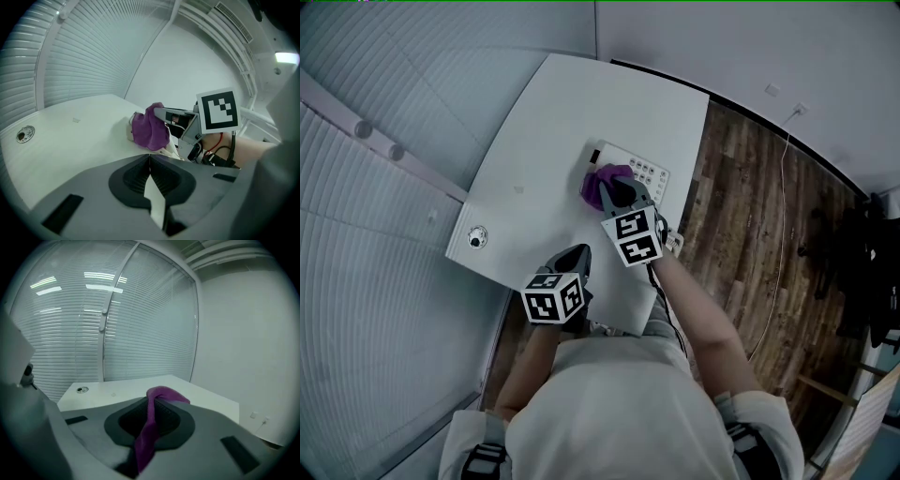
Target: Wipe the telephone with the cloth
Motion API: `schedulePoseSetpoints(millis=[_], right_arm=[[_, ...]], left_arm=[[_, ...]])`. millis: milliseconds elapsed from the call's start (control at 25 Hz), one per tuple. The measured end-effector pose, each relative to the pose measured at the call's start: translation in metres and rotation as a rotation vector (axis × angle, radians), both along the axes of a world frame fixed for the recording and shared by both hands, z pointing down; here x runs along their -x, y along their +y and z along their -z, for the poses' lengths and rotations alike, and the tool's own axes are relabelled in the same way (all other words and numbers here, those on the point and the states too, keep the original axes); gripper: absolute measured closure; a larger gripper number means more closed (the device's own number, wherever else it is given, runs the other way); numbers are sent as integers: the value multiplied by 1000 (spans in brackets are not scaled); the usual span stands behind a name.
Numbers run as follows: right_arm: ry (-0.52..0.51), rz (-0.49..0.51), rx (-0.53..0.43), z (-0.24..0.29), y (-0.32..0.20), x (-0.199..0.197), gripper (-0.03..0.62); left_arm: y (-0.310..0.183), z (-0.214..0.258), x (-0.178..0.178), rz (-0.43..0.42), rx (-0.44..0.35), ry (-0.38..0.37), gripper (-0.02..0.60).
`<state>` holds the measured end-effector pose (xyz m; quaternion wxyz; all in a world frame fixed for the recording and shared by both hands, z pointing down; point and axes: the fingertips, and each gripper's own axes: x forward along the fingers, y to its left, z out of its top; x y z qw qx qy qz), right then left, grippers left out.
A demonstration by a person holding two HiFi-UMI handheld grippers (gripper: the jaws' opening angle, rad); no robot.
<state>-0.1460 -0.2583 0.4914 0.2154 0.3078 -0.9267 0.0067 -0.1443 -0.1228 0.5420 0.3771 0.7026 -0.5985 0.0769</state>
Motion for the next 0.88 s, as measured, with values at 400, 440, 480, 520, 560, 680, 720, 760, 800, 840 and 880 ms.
schedulePoseSetpoints(millis=[400, 440, 480, 520, 560, 680, 720, 760, 800, 840, 880], right_arm=[[64, -5, 15, -17, -1, 0, 551], [71, -4, 16, -19, -1, 1, 551], [77, -5, 15, -19, -1, 1, 551], [83, -7, 15, -20, -1, 0, 551], [88, -11, 14, -20, -1, -1, 551], [91, -27, 11, -21, -1, -7, 551], [92, -33, 12, -21, -1, -9, 551], [92, -38, 13, -22, -1, -12, 551], [93, -42, 14, -22, -1, -15, 551], [94, -46, 14, -23, 0, -18, 551], [95, -50, 13, -23, 0, -22, 551]], left_arm=[[3, -2, -1, -12, 12, -3, 560], [3, -2, -1, -14, 12, -3, 560], [3, -2, -1, -15, 12, -2, 560], [2, -2, -1, -17, 10, -2, 560], [2, -1, -1, -19, 9, -2, 560], [1, -1, -1, -21, 7, -4, 560], [1, -1, 0, -22, 8, -4, 560], [1, -1, -1, -22, 9, -3, 560], [1, -1, -1, -23, 10, -2, 560], [1, -2, -2, -24, 11, -1, 560], [1, -2, -3, -25, 12, 1, 560]])
